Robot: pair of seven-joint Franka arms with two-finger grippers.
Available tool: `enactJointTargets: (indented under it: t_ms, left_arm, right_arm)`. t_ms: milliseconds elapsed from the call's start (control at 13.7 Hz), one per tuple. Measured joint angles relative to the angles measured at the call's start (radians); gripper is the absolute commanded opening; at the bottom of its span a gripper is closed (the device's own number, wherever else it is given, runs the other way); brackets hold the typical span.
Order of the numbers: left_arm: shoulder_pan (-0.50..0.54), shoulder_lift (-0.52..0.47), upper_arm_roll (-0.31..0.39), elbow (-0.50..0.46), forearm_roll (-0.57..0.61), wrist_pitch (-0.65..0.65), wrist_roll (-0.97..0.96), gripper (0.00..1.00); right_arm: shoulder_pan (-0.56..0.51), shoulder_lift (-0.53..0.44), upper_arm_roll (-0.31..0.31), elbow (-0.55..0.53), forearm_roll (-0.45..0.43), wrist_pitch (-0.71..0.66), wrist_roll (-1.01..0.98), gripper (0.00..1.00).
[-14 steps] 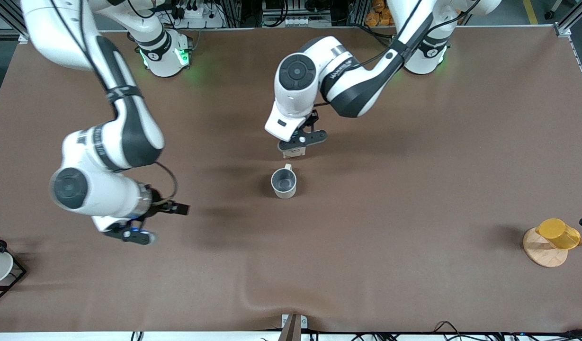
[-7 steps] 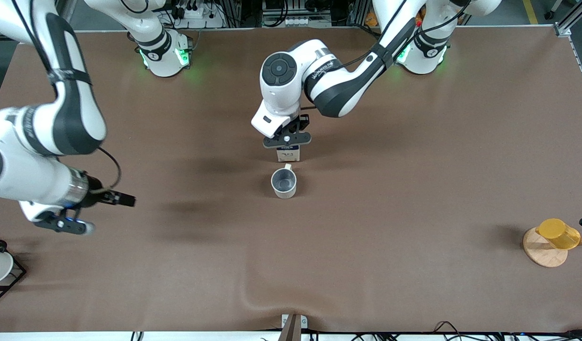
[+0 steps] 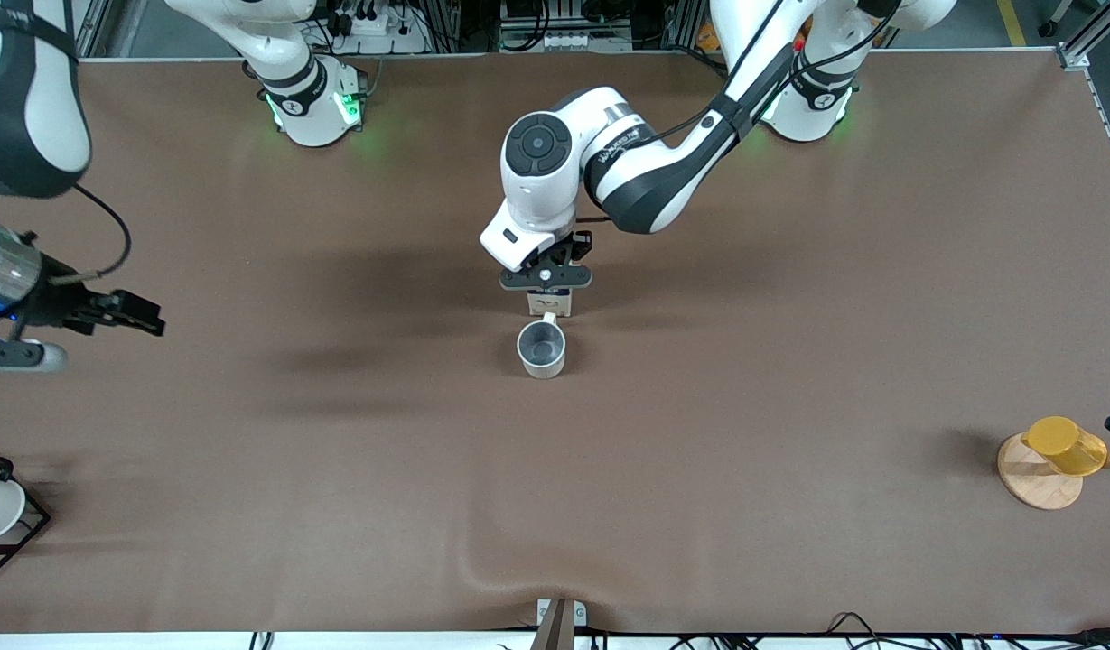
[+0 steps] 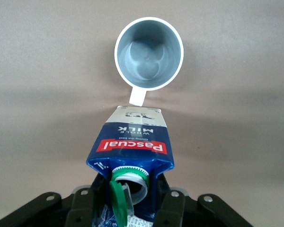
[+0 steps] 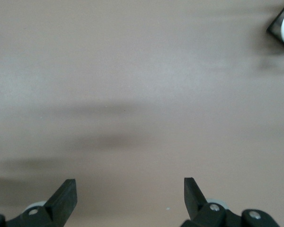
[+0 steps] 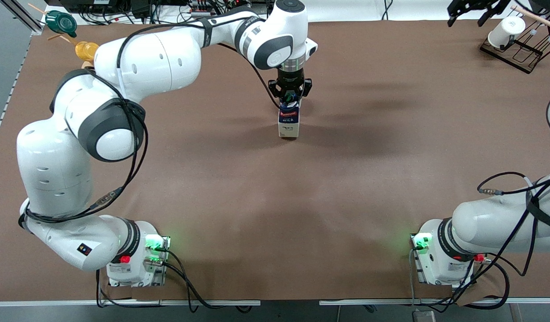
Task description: Place milk next to cup
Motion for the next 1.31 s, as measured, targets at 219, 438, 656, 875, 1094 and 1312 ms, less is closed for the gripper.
enactJointTargets:
  t_ms: [219,438,656,875,1094,1312]
  left_arm:
    - [0.000,0.005,0.010,0.000,0.000,0.004,0.000,0.23]
    - [0.002,0.010,0.024,0.000,0.000,0.007,0.000,0.23]
    - [0.002,0.019,0.024,0.001,0.000,0.037,0.000,0.24]
    - [0.001,0.023,0.024,0.003,0.000,0.043,0.000,0.81]
    - [0.001,0.024,0.024,0.003,0.000,0.047,0.001,1.00]
    - [-0.001,0.024,0.026,0.014,0.001,0.059,0.002,1.00]
  right_arm:
    - [-0.006,-0.075,0.000,0.000,-0.006,-0.081,-0.032,1.00]
    - [0.001,-0.137,0.001,0.003,-0.006,-0.200,-0.013,1.00]
    - [0.010,-0.157,0.004,0.048,-0.005,-0.318,0.043,1.00]
    - [0.011,-0.158,0.003,0.091,-0.005,-0.353,0.048,1.00]
    - [0.010,-0.158,0.002,0.099,0.013,-0.367,0.057,1.00]
    - [0.010,-0.158,-0.001,0.102,0.034,-0.381,0.069,1.00]
